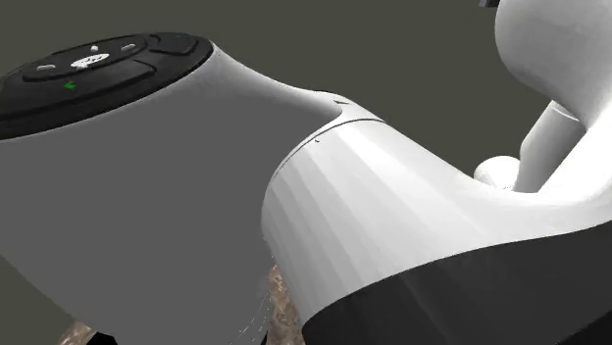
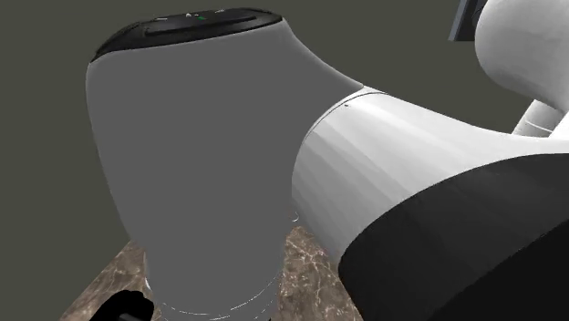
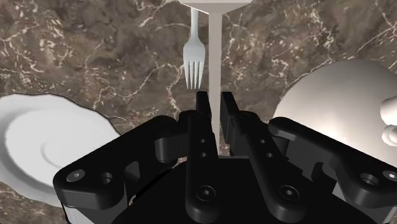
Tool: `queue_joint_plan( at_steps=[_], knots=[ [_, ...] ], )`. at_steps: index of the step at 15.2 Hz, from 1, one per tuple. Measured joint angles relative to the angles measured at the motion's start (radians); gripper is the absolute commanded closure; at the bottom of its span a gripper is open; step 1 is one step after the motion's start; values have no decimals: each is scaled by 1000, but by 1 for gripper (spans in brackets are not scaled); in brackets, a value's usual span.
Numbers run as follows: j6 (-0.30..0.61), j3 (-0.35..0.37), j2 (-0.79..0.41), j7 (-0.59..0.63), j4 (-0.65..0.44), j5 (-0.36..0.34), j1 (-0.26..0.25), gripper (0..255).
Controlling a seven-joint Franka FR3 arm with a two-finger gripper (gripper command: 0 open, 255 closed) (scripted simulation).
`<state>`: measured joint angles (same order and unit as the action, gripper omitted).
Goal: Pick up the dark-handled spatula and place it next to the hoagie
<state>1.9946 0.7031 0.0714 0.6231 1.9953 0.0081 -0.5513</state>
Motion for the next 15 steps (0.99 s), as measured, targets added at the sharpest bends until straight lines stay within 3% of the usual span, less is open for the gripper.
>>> queue_joint_plan(
  at_steps=[5,15],
  knots=[
    [-7,53,-117,133,-89,-90,-44,255],
    [110,55,-170,178,-8,-138,-57,255]
  ],
)
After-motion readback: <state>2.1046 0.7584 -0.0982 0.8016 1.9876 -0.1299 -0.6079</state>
